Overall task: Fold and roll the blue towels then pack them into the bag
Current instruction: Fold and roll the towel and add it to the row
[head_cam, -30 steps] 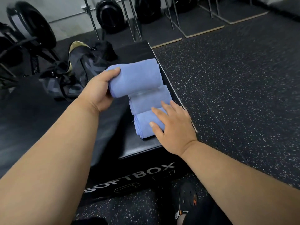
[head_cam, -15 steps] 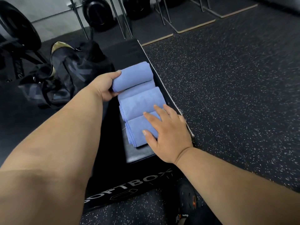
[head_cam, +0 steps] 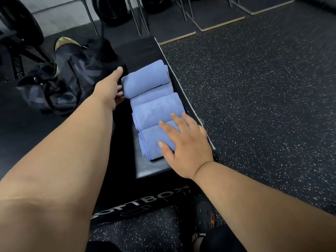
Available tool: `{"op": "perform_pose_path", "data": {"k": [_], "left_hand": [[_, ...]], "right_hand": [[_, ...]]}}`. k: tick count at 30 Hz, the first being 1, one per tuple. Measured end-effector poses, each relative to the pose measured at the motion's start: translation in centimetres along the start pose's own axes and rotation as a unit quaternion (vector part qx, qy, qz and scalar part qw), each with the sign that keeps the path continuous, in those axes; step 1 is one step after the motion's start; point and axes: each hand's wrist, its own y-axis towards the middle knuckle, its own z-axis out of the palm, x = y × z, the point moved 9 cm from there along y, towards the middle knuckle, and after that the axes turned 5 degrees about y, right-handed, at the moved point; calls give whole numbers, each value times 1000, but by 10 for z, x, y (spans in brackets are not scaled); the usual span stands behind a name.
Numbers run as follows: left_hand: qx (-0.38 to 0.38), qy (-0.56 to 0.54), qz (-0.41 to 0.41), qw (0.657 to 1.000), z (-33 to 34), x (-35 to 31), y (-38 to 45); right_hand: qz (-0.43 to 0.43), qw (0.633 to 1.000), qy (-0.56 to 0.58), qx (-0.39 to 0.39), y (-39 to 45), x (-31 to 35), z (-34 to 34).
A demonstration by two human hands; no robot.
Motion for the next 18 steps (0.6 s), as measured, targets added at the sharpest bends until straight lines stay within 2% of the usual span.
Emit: {"op": "perform_pose_path", "data": {"k": [4, 9, 12, 14, 18], "left_hand": [[-62, 52, 12, 997, -38, 13, -41], [-78, 75, 56, 993, -75, 40, -127], [-112, 70, 72, 989, -99, 67, -185], [-136, 65, 73, 986, -113, 85, -217], [-138, 84, 60, 985, -135, 117, -260]], "right_hand": [[-1, 1000, 1, 0, 0, 0, 0], [-3, 1000, -6, 11, 0, 0, 3], [-9, 1000, -14, 8, -1, 0, 2], [-8, 1000, -24, 15, -1, 1, 3], [-6, 998, -37, 43, -2, 4, 4]]}}
